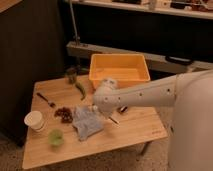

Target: Wipe table surface with brush

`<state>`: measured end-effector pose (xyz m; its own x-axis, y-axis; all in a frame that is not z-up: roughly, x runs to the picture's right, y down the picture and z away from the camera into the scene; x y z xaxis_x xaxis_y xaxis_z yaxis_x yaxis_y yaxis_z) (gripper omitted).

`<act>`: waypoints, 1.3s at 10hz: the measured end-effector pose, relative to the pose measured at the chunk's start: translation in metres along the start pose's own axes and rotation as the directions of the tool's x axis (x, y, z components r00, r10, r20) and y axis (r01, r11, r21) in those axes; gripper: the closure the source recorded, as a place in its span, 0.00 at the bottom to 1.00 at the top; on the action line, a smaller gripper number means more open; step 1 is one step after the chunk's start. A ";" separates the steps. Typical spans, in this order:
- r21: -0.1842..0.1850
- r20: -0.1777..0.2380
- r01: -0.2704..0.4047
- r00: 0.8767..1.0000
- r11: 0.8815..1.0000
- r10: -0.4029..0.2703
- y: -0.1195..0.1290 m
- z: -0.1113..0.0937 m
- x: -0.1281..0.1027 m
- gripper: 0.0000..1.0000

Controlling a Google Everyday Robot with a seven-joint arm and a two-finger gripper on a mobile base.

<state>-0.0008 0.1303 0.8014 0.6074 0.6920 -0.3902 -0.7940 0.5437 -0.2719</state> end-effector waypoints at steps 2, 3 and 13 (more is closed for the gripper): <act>-0.025 0.011 0.019 1.000 1.000 -0.018 0.011 -0.004 -0.002 1.00; -0.049 0.017 0.036 0.999 0.998 -0.036 0.019 -0.005 0.001 1.00; -0.145 -0.111 0.077 0.989 0.986 -0.094 0.024 -0.010 0.132 1.00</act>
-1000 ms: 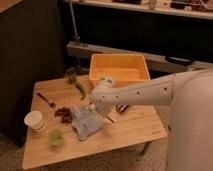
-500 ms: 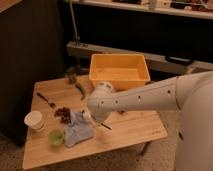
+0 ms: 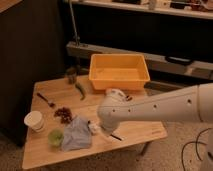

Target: Wipe table surface with brush

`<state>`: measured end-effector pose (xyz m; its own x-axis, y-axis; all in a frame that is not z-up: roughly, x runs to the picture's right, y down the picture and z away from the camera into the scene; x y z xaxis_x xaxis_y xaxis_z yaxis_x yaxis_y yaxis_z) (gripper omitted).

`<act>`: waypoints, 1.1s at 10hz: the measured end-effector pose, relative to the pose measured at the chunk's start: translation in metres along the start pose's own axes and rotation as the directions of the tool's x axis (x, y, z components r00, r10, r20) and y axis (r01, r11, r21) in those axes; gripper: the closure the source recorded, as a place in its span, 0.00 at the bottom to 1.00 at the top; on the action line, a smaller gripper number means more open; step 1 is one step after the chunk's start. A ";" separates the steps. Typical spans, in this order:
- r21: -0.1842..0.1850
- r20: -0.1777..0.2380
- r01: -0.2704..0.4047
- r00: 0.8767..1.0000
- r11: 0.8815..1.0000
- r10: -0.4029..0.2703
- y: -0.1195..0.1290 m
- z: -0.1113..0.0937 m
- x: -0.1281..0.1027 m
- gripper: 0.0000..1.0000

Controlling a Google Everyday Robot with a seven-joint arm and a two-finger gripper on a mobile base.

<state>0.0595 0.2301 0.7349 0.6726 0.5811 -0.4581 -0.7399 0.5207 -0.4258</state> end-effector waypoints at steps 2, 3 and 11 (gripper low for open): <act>0.003 -0.040 -0.089 0.995 0.996 0.089 -0.031 0.015 0.018 1.00; 0.005 -0.033 -0.147 0.989 0.989 0.147 -0.054 0.017 0.015 1.00; 0.014 -0.010 -0.196 0.980 0.980 0.196 -0.100 0.027 -0.100 1.00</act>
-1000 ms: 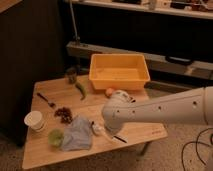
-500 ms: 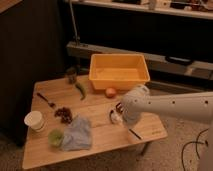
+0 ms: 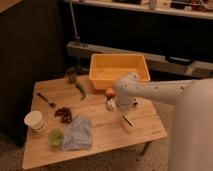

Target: Wipe table surface with brush

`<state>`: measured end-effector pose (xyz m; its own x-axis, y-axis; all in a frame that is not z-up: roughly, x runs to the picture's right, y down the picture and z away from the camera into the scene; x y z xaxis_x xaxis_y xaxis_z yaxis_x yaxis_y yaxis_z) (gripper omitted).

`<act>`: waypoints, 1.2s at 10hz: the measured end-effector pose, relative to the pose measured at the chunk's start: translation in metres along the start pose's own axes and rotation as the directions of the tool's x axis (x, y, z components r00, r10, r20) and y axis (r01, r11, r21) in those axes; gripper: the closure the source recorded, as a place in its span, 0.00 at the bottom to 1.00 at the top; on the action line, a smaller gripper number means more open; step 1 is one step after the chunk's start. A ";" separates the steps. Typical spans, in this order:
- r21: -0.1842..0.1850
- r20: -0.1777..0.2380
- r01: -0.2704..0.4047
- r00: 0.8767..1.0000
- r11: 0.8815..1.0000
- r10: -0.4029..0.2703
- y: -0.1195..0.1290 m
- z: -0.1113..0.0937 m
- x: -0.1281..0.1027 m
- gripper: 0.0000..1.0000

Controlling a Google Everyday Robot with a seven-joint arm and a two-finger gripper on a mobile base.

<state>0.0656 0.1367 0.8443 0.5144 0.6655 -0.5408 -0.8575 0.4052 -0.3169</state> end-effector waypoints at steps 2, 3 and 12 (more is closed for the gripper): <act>-0.005 0.023 0.091 0.996 0.996 -0.091 0.047 -0.012 -0.003 1.00; -0.009 0.029 0.141 0.990 0.990 -0.141 0.069 -0.019 0.006 1.00; -0.114 -0.081 0.124 0.988 0.986 -0.134 0.044 -0.004 0.145 1.00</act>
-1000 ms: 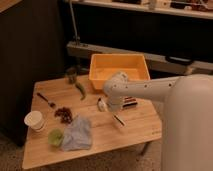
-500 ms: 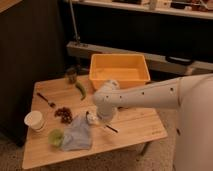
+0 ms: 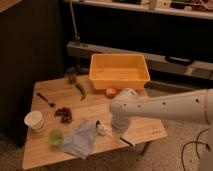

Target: Wipe table surface with brush

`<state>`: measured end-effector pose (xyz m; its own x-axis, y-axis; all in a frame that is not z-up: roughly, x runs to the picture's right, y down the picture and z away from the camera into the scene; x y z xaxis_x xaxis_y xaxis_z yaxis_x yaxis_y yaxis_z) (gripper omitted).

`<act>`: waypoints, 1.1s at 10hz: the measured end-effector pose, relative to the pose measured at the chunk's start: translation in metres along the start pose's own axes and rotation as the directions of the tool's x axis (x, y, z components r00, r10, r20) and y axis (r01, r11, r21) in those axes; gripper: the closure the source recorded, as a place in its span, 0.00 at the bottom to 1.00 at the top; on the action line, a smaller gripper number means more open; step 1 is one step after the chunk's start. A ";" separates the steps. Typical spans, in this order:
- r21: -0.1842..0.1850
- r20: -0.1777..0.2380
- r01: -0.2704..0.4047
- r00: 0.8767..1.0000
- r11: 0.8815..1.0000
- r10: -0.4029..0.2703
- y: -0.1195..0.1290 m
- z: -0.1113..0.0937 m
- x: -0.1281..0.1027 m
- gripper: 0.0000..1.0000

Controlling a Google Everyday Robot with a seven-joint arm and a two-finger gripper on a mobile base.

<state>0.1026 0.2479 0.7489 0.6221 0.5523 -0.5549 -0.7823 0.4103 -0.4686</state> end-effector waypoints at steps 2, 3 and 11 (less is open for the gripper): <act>-0.007 -0.018 -0.116 0.993 0.993 0.116 -0.040 0.004 -0.001 1.00; -0.005 -0.020 -0.157 0.987 0.988 0.157 -0.059 0.003 -0.013 1.00; -0.009 0.019 -0.138 0.990 0.990 0.139 -0.017 -0.022 -0.186 1.00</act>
<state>0.0010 0.1218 0.8449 0.5070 0.6174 -0.6014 -0.8606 0.3234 -0.3934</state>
